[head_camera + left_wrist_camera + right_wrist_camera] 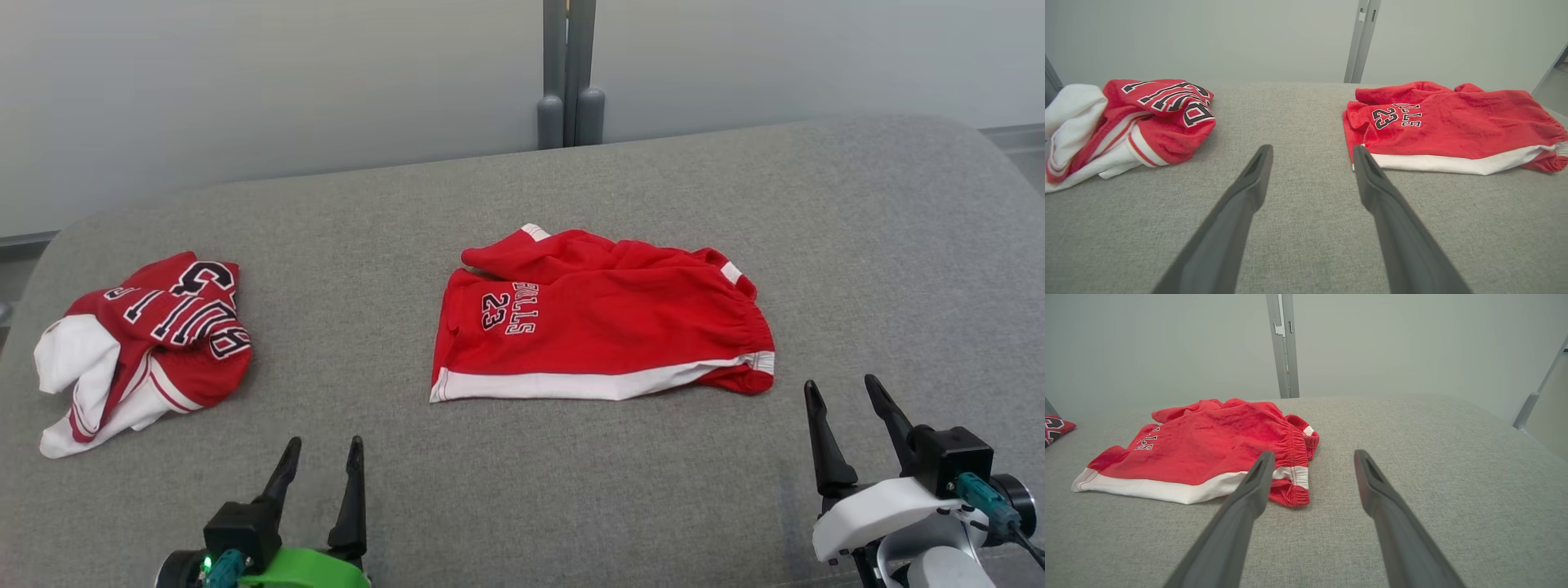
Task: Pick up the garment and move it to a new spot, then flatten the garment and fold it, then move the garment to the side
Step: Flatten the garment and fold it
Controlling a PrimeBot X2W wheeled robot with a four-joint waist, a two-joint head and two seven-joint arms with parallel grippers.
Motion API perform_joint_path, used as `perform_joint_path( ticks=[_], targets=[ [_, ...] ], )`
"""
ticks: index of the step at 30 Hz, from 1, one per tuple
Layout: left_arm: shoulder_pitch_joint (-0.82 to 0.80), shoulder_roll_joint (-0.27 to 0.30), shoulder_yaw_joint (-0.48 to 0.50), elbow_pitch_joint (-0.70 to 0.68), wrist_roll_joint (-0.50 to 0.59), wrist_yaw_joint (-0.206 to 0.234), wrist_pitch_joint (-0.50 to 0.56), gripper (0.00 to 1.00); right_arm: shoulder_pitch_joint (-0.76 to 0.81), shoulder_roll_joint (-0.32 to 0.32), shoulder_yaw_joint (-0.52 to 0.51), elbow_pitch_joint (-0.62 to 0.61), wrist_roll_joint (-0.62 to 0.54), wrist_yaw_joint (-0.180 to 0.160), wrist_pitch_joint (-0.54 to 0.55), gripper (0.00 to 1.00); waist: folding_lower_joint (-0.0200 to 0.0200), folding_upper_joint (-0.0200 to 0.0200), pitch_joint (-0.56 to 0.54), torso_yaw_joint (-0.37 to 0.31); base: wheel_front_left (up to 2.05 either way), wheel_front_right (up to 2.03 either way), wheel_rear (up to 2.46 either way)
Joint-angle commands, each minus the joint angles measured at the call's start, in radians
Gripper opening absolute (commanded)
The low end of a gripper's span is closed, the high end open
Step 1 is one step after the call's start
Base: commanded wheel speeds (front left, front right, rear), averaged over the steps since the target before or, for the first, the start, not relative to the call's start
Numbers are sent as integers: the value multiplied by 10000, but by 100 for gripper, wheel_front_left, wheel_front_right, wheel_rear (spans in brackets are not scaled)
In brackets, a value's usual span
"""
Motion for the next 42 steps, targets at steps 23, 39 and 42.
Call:
perform_joint_path(
  ticks=[23, 39, 42],
  targets=[
    [-3428, 20, -1718, 1666, -1075, -214, -4, 100, -2197, -193, 637, 662, 323, -10, -33, 100, 0, 0, 3325, -415, 0, 0, 0],
    [-3654, 21, -2041, 1813, -1456, -211, -4, 100, -2447, -123, 843, 784, 390, -10, -34, 100, 0, 0, 3450, -612, 0, 0, 0],
    [-3706, 21, -2017, 1844, -1434, -211, -4, 100, -2485, -66, 916, 834, 377, -10, -34, 100, 0, 0, 3500, -674, 0, 0, 0]
  ],
)
